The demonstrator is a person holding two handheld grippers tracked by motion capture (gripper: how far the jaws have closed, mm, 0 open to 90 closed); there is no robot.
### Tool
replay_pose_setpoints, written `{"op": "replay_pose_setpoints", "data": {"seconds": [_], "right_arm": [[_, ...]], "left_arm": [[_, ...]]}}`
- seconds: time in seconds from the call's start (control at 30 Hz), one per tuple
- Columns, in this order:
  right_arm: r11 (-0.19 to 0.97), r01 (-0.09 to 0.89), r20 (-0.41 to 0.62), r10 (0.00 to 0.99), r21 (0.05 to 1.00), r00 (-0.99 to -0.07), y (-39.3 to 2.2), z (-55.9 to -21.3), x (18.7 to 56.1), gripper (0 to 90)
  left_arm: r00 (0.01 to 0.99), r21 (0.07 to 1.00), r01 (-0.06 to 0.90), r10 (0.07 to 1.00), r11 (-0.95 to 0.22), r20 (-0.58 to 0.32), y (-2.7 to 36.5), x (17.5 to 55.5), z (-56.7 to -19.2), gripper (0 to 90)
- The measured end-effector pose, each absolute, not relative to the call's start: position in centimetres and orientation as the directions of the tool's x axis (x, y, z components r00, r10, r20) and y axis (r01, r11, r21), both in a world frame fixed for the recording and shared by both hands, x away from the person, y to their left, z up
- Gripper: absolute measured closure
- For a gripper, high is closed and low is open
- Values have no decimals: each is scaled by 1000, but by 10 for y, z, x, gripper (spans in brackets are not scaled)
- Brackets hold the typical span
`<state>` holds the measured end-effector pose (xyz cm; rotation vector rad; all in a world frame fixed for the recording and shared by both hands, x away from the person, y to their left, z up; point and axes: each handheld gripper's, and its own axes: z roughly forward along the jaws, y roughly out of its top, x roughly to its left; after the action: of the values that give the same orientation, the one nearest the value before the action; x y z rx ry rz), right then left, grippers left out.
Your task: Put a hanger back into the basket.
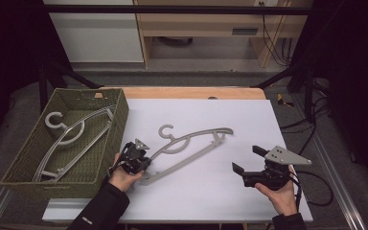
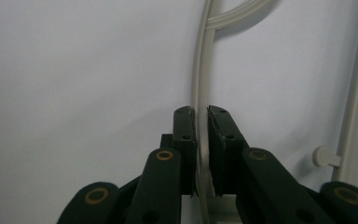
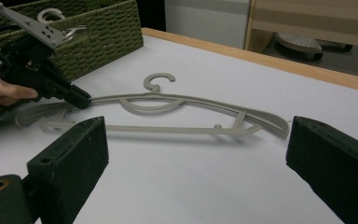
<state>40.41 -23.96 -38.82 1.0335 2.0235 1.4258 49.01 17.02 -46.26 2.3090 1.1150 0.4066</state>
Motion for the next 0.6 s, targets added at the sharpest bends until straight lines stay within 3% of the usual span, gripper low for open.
{"op": "replay_pose_setpoints", "data": {"seconds": [0.2,0.43,0.6], "right_arm": [[184,312,52,785,932,-617,-240,-387,403,58],[183,313,53,785,932,-617,-240,-387,403,58],[183,314,54,784,932,-618,-237,-386,402,58]], "left_arm": [[602,548,651,797,-525,47,175,482,-460,712],[603,497,687,797,-530,16,175,485,-457,764],[605,512,675,796,-531,27,174,484,-458,824]]}}
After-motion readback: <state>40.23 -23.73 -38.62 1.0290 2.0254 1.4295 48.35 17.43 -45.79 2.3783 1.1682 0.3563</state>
